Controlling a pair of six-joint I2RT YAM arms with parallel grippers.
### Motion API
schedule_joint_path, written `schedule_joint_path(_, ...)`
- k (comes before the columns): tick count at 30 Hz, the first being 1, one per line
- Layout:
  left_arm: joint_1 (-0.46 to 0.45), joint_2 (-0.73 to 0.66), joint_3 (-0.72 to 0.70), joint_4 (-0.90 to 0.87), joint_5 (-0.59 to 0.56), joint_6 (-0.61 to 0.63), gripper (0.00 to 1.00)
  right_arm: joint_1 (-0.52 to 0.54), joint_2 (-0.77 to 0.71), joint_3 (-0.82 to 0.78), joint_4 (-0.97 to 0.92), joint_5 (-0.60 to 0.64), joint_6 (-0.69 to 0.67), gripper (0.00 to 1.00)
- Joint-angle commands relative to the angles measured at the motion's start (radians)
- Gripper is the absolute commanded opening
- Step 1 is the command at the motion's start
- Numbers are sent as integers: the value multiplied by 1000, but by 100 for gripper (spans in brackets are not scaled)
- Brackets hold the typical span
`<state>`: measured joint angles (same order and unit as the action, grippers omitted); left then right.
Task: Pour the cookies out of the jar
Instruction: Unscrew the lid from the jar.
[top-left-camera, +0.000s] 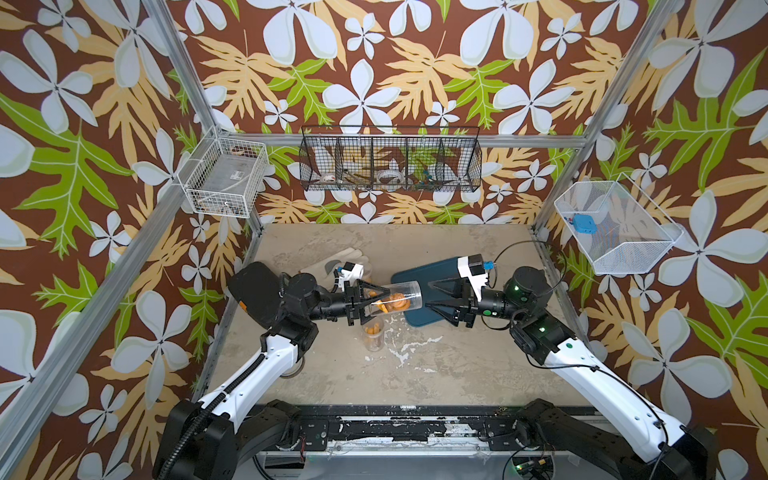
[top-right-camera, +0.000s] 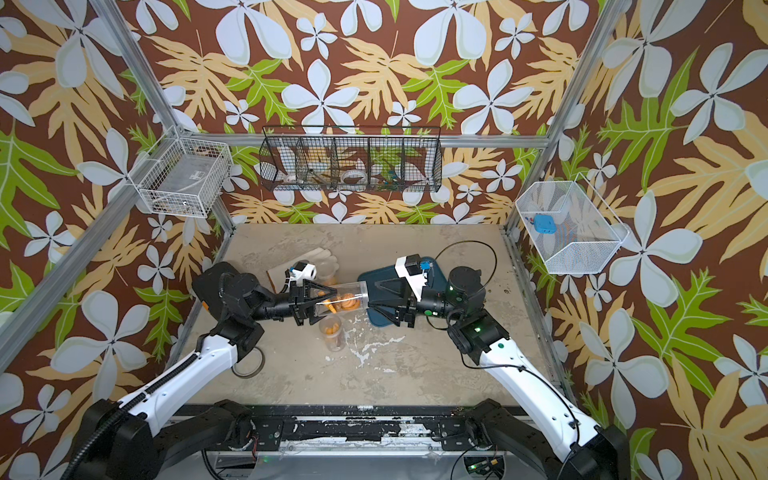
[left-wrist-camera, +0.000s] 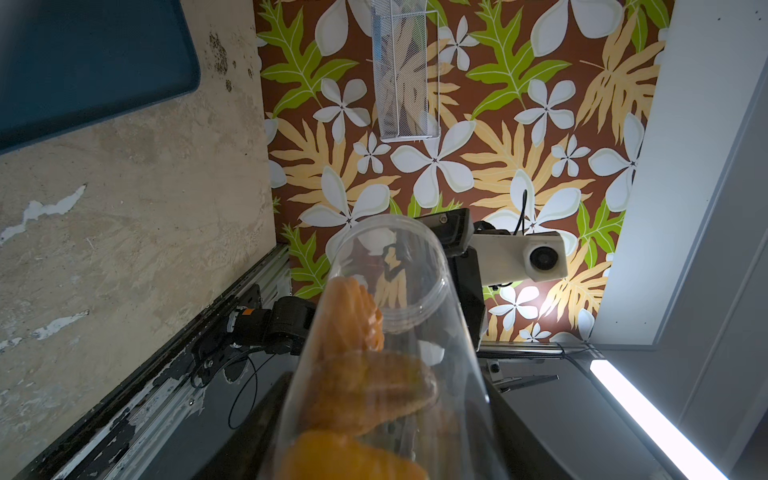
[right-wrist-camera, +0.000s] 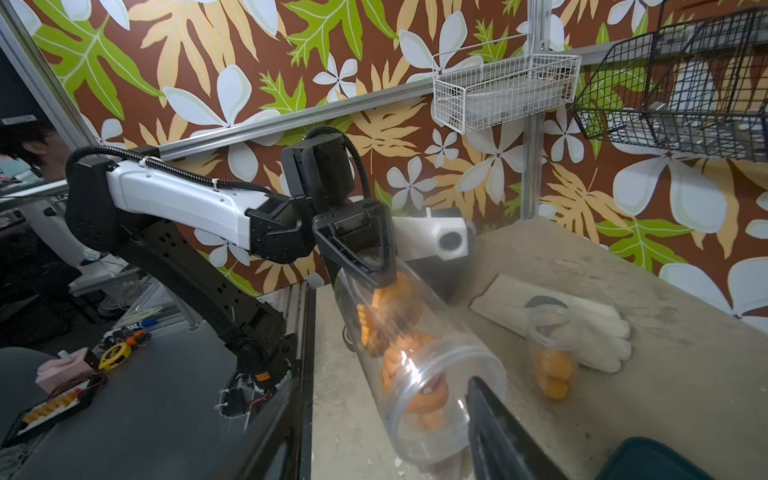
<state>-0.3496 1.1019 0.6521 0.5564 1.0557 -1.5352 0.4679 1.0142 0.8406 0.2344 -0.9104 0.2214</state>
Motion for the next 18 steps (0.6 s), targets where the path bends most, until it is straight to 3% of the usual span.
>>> schedule_joint_path(1, 0, 1, 16, 33, 17, -2, 52, 1, 26, 63, -52, 116, 35, 79)
schedule_joint_path(3, 0, 3, 26, 14, 22, 26, 52, -21, 74, 158, -200, 170, 212, 94)
schedule_joint_path(6, 0, -1, 46, -35, 24, 96, 52, -79, 220, 312, -396, -87, 444, 94)
schedule_joint_path(8, 0, -11, 56, -65, 23, 151, 52, -80, 242, 328, -488, -153, 513, 92)
schedule_joint_path(12, -1, -65, 65, -64, 12, 284, 53, -72, 159, 277, -428, -227, 643, 96)
schedule_joint_path(14, 0, -82, 82, -143, 16, 389, 54, -62, 121, 228, -350, -250, 729, 97)
schedule_joint_path(18, -1, -115, 65, -181, 20, 528, 53, -54, 99, 215, -351, -271, 735, 97)
